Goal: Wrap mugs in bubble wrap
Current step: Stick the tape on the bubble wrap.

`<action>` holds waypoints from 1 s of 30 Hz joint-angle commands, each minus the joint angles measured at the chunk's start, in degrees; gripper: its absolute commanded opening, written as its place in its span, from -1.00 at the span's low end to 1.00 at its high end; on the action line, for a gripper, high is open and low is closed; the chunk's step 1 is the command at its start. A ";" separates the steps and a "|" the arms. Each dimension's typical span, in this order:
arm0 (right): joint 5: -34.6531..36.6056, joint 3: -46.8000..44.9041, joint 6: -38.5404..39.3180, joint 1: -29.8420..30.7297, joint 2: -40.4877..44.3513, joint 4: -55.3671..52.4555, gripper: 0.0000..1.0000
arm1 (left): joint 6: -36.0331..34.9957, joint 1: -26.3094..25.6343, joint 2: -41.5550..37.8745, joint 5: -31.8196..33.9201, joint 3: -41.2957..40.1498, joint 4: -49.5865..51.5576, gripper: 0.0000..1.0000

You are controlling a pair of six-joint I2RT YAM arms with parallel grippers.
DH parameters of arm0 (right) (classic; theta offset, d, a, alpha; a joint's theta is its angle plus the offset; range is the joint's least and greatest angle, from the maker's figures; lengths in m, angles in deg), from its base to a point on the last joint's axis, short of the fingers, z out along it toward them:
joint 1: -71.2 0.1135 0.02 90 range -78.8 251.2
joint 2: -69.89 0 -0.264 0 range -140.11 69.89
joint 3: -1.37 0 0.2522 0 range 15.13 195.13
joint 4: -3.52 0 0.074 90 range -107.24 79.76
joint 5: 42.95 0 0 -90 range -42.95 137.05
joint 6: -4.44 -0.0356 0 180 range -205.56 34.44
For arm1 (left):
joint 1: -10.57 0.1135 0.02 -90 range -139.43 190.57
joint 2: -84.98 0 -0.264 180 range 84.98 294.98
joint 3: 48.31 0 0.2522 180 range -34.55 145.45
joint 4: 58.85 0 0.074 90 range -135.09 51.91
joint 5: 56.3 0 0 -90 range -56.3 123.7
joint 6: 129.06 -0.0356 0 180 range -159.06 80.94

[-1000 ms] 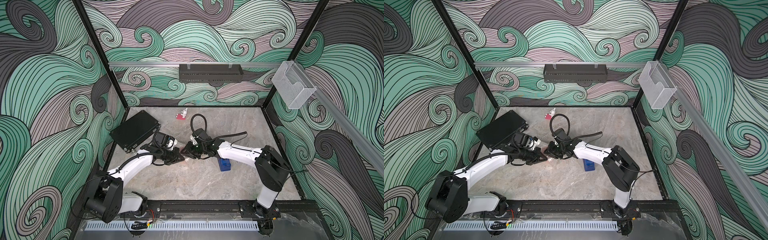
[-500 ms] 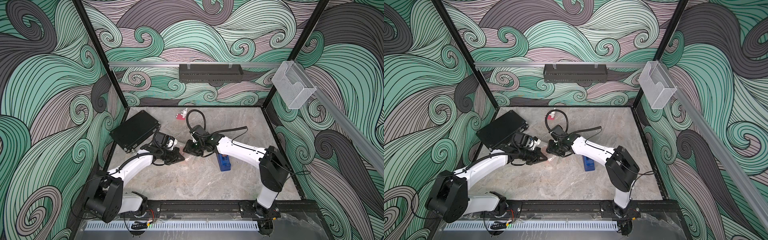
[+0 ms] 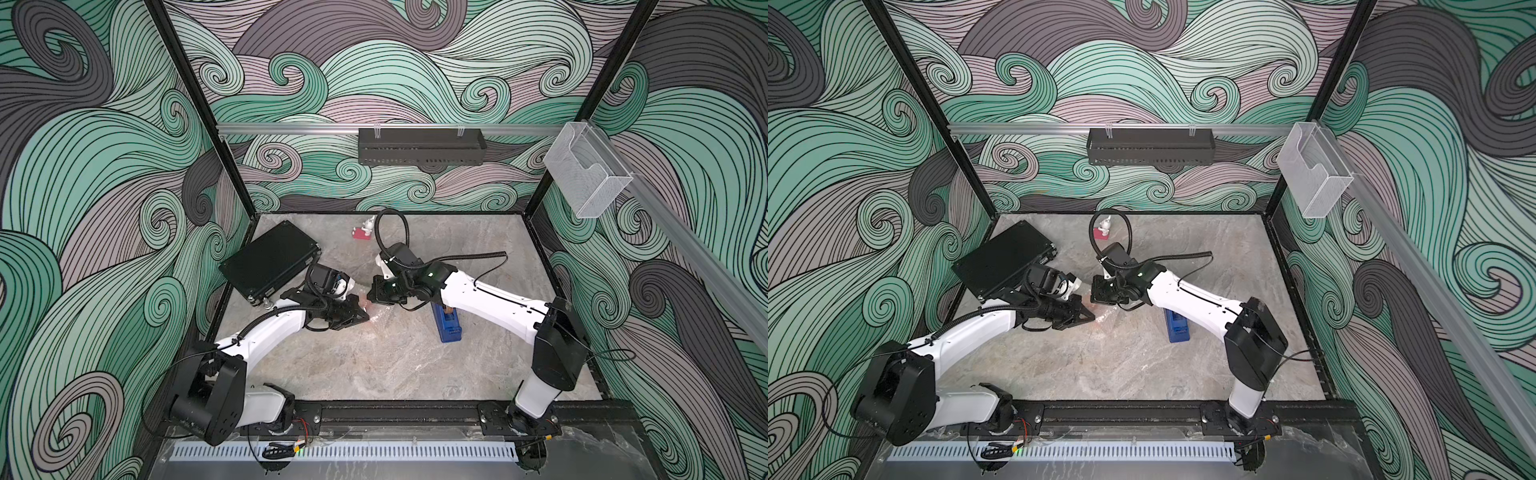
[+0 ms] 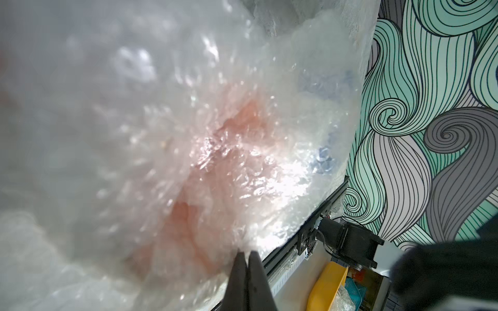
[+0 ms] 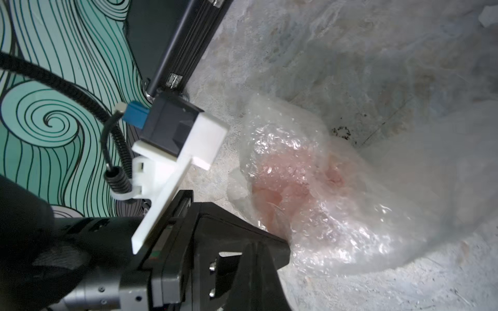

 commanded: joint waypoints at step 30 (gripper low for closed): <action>-0.36 2.01 5.04 -2.88 -12.23 -1.30 -1.00 | -0.63 -0.04 2.50 7.03 -0.86 3.19 -0.93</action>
